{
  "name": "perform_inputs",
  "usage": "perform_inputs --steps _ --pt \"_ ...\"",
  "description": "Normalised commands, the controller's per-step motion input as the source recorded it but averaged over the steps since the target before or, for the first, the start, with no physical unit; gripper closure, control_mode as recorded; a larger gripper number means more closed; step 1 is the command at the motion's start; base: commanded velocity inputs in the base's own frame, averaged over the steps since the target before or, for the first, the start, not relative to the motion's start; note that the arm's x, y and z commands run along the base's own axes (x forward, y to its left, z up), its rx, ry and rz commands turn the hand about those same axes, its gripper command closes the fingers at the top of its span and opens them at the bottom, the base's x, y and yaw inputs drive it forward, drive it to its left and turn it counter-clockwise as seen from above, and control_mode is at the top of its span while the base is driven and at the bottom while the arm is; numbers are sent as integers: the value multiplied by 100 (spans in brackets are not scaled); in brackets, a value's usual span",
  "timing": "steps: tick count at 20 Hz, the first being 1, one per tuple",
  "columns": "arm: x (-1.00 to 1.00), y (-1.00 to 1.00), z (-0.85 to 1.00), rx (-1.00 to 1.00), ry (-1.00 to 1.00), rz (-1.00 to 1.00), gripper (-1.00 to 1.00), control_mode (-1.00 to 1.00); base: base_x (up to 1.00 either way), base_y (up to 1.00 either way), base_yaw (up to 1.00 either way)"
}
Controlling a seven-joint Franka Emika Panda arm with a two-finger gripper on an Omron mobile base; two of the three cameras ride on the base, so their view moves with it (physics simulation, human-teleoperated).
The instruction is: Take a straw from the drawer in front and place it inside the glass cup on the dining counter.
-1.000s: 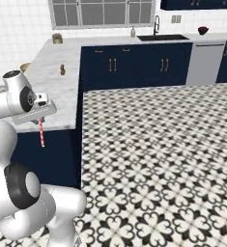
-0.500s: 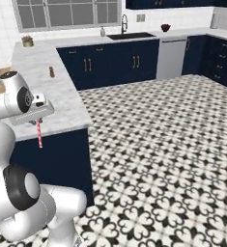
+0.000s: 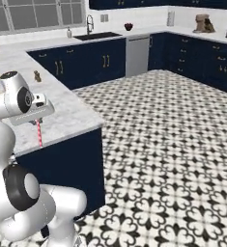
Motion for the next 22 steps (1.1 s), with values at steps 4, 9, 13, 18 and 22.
perform_inputs --steps 4,9,13,18,22 --pt "0 0 0 0 0 0 100 100 -9 100 -40" --pt "0 0 0 0 0 0 100 100 -20 100 -38" --pt "0 0 0 0 0 0 100 100 -29 100 -37" --pt "0 0 0 0 0 0 100 100 -34 100 -37" --pt "0 0 0 0 0 0 100 100 -30 100 -39"
